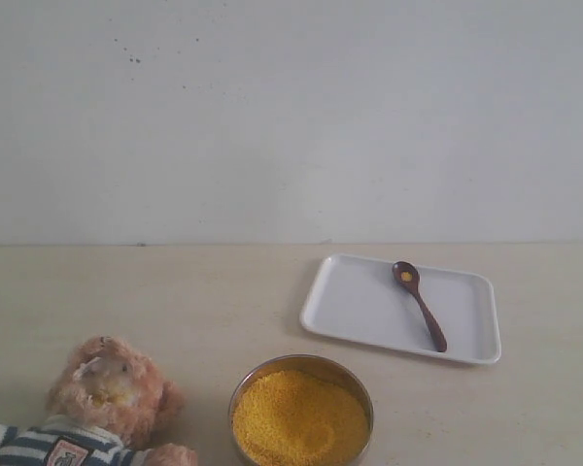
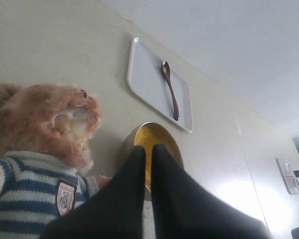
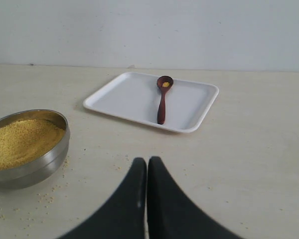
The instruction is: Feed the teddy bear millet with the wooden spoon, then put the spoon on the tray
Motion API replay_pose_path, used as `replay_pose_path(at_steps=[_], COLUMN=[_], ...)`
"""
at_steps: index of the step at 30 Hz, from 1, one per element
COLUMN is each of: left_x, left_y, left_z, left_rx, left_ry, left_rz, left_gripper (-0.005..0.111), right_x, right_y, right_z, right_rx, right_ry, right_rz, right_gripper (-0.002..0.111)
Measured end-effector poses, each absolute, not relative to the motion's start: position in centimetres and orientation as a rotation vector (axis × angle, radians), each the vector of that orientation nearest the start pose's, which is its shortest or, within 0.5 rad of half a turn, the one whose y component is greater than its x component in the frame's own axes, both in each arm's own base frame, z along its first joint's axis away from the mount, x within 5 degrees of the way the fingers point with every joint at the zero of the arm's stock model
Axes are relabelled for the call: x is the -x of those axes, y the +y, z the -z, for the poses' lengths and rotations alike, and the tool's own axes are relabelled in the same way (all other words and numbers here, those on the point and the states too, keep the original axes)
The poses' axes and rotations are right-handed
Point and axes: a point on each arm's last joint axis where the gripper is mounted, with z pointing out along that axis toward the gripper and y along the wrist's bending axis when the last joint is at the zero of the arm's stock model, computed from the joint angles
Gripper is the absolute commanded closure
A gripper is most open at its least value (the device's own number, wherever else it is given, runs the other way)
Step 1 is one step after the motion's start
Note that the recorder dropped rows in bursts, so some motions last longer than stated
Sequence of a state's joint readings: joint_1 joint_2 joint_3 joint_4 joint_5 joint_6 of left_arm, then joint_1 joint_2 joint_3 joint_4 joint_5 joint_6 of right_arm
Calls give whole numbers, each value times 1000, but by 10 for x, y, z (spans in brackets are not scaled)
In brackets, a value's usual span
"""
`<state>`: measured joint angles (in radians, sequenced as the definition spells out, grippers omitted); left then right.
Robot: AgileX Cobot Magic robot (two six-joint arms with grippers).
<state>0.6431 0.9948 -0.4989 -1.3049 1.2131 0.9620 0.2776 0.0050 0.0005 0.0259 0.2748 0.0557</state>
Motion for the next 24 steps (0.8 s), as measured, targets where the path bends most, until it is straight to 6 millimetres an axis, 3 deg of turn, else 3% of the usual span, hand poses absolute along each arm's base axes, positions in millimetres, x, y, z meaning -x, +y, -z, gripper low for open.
replay_pose_path(at_steps=[12,24], left_x=[-156,-129], left_y=[14,-31], left_z=[-271,-299], left_rx=[203,-93], left_ry=[2072,1940], left_rz=[1003,797], left_gripper=[103,103], right_x=[-53,-53], right_y=[16,16], right_z=[-188,-188], right_rx=[179,179], right_ry=[1762,1762], right_rz=[-266,-266], right_gripper=[108,108])
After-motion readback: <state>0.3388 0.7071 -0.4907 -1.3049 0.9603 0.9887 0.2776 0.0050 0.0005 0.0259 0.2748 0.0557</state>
